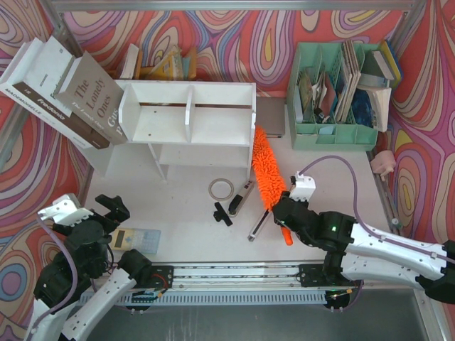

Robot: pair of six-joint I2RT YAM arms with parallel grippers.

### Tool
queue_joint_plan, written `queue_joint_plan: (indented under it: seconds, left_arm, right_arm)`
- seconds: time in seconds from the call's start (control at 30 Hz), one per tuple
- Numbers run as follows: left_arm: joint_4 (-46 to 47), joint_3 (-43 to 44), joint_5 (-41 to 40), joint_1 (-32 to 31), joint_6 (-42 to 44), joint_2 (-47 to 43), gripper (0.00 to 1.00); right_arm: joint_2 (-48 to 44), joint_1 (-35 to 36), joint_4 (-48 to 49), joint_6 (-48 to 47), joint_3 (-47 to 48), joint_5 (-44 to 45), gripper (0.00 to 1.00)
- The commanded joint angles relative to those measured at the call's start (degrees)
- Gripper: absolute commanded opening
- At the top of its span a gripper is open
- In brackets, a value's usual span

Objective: Dust the bookshelf with a duster

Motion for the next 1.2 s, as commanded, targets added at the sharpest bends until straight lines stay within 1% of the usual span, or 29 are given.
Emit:
queue_joint_plan:
  seconds: [0.0,0.17,0.27,0.37,0.57,0.77,0.93,1.07,1.17]
  left_arm:
    - [-0.55,-0.08,-0.64,-0.21,-0.04,0.53,0.98]
    - [-0.61,-0.06,-0.63,-0.21,-0.04,0.54,0.98]
    - [-0.58,0.00,-0.63,-0.21,-0.11,0.39,0.98]
    - [-0.62,-0.09,-0.64,-0.21,-0.21,0.19,0.98]
    - [-0.64,-0.05,-0.64,-0.21,-0.12,0.43,0.98]
    - [-0.72,0.00,-0.64,-0.21,-0.21,0.48,0.98]
    - [-0.72,0.00,-0.60,-0.21,-0.22,0.11,0.98]
    - [-0.72,0.00,-0.60,-0.21,-0.22,0.26,0.98]
    - [-0.79,0.00,-0.64,-0.21,-0.16,0.28,0.98]
  right_arm:
    - [-2.23,0.46,2.43,-0.77,4.70,4.42,0.00]
    - [-4.22,0.42,2.42,-5.97,10.07,5.75,0.00]
    - [-4.92,0.42,2.38,-6.33,10.89,4.96,0.00]
    - [-4.61,0.43,3.09,-5.20,8.82,3.25,0.00]
    - [-3.13,0.42,5.39,-0.86,1.50,-0.08,0.00]
    - [-1.76,0.42,6.03,0.37,-2.00,0.48,0.00]
    - [-3.19,0.42,5.52,-2.35,-0.06,3.31,0.00]
    - [-6.80,0.42,8.64,-7.45,1.53,4.19,0.00]
    - [-9.56,0.42,10.66,-8.75,0.74,4.04,0.00]
